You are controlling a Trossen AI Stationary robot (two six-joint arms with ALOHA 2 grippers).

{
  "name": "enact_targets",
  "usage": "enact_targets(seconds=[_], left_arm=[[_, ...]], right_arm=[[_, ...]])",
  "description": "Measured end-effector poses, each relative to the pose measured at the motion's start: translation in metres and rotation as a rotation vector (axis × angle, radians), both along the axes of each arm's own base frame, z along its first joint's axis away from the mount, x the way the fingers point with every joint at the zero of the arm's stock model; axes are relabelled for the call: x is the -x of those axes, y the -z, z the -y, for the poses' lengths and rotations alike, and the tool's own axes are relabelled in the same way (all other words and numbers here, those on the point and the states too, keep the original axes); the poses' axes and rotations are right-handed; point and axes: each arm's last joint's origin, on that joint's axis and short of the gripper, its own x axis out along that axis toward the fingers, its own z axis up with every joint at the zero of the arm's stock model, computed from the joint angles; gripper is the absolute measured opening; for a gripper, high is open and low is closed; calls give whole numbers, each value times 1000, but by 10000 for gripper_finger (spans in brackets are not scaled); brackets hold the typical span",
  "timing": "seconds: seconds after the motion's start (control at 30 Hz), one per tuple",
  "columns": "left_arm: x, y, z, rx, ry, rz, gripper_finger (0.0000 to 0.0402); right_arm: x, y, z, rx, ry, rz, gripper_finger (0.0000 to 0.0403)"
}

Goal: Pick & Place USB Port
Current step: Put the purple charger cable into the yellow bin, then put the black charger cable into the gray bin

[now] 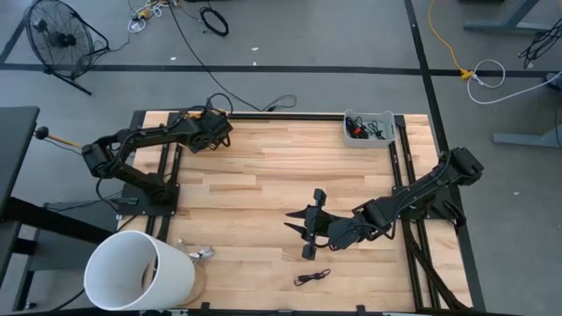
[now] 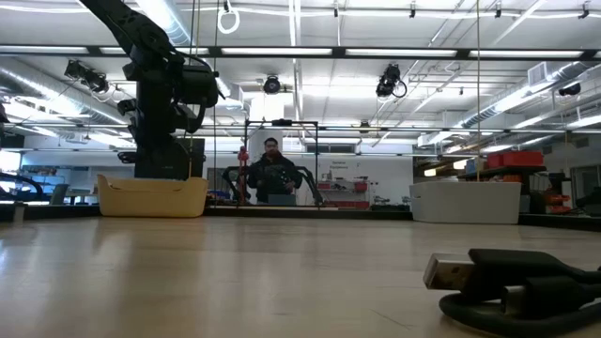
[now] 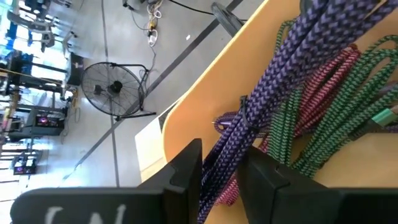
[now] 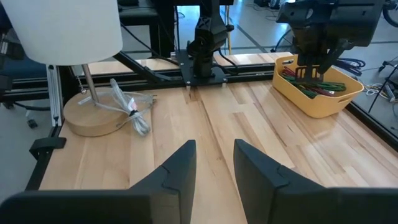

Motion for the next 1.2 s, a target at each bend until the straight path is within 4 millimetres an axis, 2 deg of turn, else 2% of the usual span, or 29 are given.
enact_targets(seconds=[0.23,0.5,0.6,1.2], left_arm=[[0,0,0,3,3,-12,104],[1,0,0,-1,-6,-2,176],[1,0,0,-2,-7,-1,188],[0,0,0,-7,-23,40,181]], right_arm=[[0,0,0,2,0,-4,107],[0,0,0,-2,2,-4,107],[0,0,0,-5,3,-3,107],[0,0,0,-4,2,-4,107]])
